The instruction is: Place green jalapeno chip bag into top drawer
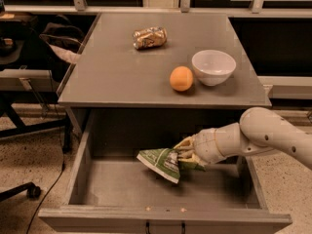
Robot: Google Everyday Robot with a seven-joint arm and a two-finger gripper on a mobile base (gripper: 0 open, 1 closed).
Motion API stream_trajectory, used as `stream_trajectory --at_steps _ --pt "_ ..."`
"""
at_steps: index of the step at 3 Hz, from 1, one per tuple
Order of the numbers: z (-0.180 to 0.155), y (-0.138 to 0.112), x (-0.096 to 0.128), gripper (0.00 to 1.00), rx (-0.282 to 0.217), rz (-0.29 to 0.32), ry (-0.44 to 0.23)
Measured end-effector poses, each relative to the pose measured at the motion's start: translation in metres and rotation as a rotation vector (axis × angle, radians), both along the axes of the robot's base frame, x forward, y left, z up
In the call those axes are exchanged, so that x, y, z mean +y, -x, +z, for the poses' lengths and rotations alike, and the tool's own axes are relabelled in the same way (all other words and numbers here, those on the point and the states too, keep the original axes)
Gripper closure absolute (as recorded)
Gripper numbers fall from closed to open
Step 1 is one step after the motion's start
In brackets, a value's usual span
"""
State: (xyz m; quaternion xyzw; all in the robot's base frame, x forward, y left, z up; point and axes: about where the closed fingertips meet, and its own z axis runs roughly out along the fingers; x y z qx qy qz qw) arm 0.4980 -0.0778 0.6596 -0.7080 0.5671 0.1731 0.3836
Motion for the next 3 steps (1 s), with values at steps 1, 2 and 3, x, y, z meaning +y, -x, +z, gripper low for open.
stream_trajectory --at_steps 1,2,3 --pt "0.0000 0.0000 0.0000 0.35 0.000 0.000 0.000" --pt "0.0000 0.0000 0.0001 0.11 0.000 0.000 0.000" --pt "0.0000 0.0000 0.0001 0.00 0.000 0.000 0.000"
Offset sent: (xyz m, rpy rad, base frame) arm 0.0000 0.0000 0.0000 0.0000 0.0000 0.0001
